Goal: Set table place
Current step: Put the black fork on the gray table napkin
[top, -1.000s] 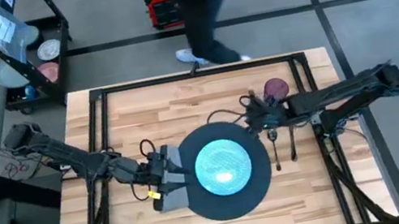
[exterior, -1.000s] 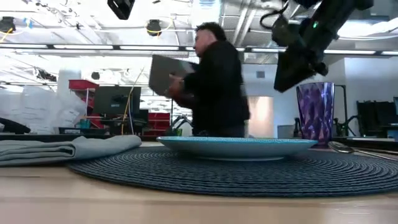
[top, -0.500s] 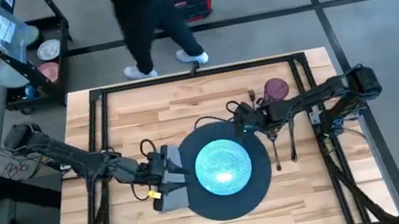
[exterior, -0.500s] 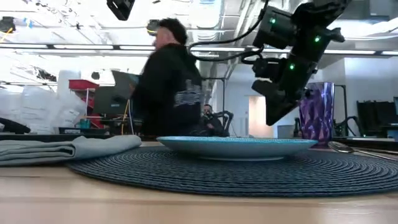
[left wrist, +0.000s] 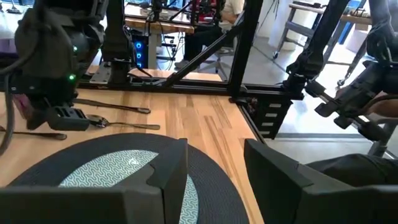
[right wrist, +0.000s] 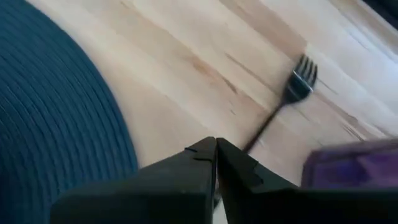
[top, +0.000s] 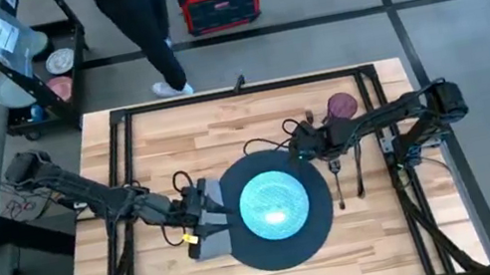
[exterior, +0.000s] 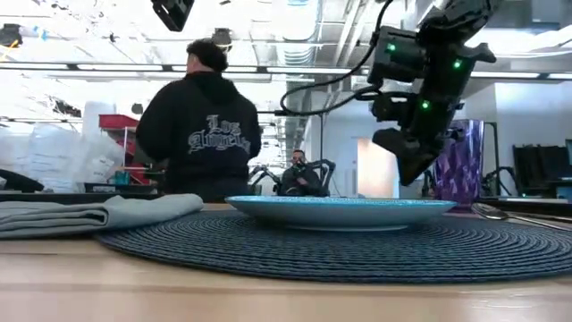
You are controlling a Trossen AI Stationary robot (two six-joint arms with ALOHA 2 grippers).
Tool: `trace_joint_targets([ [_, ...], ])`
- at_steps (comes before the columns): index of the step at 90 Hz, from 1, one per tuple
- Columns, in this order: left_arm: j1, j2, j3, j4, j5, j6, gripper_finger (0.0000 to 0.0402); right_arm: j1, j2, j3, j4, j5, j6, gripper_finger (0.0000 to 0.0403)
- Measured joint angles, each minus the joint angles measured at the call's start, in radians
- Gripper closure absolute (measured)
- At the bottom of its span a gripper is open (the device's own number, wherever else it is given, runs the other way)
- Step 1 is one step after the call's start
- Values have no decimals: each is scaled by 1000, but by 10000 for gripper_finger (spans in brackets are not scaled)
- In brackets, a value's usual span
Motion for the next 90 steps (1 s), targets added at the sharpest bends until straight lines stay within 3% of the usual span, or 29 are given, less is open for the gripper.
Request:
trace_joint_targets([
  [43, 0, 0, 0, -2, 0, -11, 261, -1, 1, 0, -128, 18, 75, 403],
  [72, 0, 0, 0, -1, 0, -23, 260, 0, 1, 0, 30, -24, 21, 385],
  [90, 0, 0, 0, -1, 0, -37, 260, -25, 2, -1, -114, 8, 91, 368],
])
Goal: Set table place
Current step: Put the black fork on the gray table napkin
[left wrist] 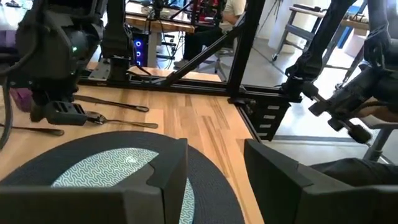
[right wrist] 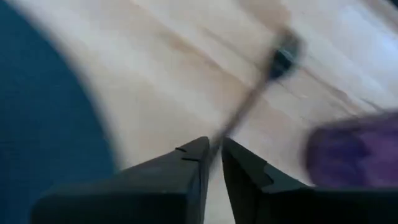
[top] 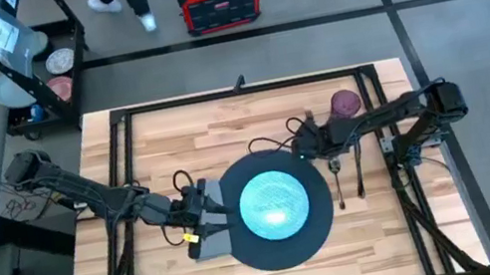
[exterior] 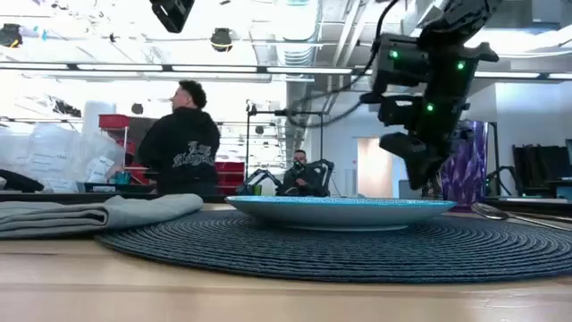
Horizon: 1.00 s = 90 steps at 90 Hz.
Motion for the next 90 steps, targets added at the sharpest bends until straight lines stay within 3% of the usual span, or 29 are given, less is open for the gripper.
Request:
trace_joint_targets([
  [41, 0, 0, 0, -1, 0, 0, 261, -22, 0, -101, 19, 16, 56, 381],
  [55, 0, 0, 0, -1, -17, 0, 261, -5, -47, -95, 112, 15, 23, 381],
  [90, 0, 0, 0, -1, -26, -16, 261, -78, -147, -6, 154, -167, -169, 357],
])
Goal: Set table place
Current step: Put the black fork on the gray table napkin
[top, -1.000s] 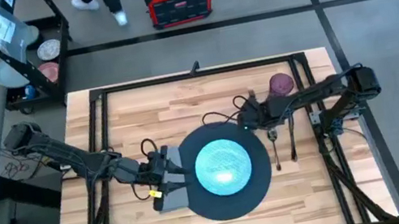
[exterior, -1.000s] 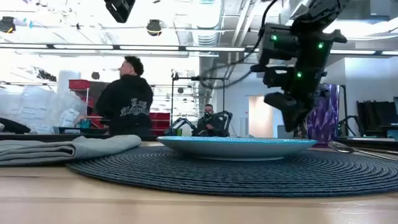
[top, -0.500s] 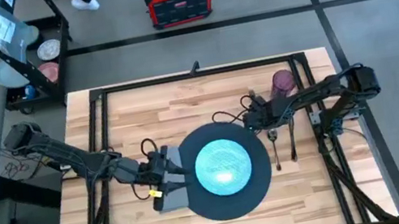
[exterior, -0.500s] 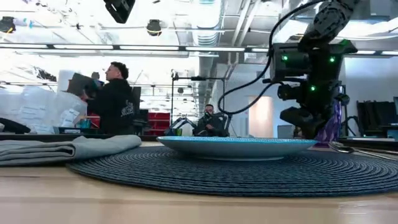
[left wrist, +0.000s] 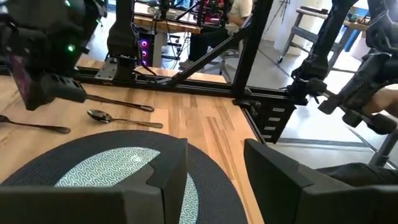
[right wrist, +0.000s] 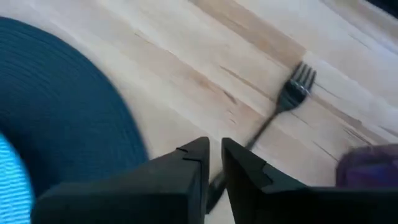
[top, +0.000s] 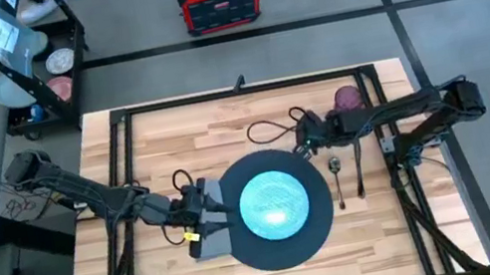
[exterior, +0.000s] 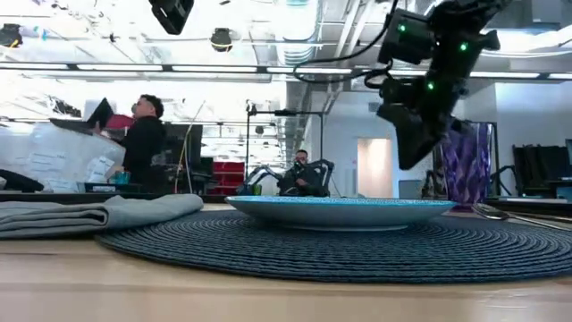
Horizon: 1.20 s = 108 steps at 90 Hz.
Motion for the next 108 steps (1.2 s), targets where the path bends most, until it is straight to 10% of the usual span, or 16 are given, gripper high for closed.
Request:
trace_joint_targets([
  [108, 0, 0, 0, 1, 1, -44, 261, -214, 178, 91, -139, -158, -73, 326],
])
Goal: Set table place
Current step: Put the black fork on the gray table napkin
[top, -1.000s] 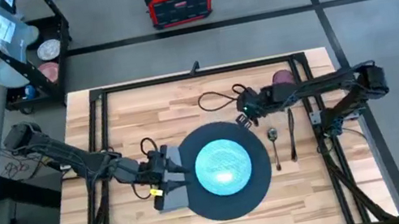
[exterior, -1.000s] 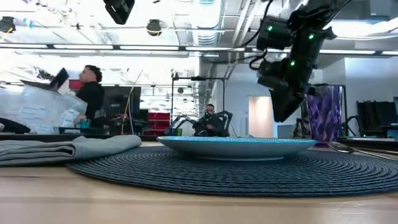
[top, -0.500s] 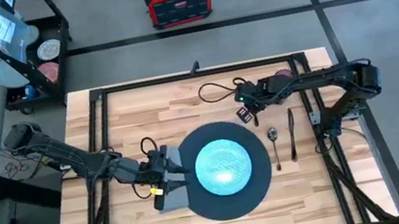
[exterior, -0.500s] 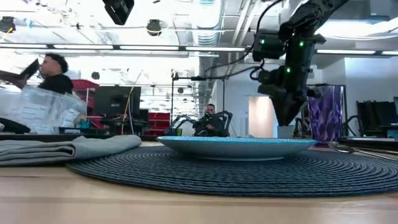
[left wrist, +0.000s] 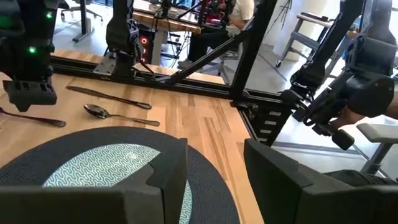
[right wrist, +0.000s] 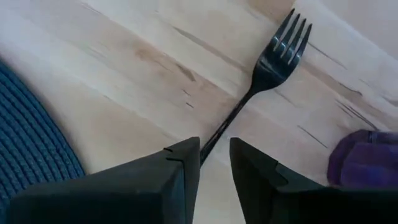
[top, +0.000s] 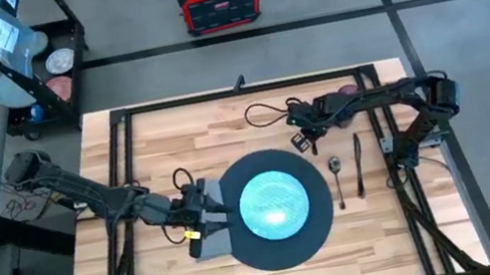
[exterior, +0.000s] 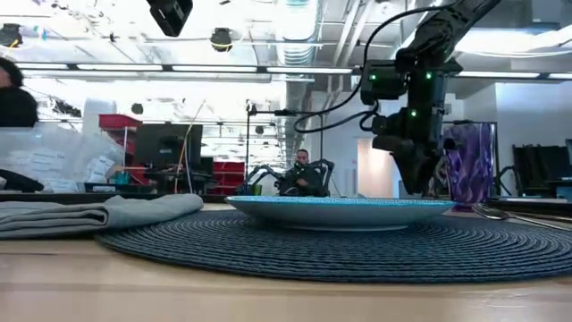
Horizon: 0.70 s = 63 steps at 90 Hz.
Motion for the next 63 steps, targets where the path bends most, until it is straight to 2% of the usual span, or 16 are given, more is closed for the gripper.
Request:
trace_joint_targets([
  [63, 0, 0, 0, 2, 0, -8, 261, -71, 1, 0, 68, -71, -31, 317],
])
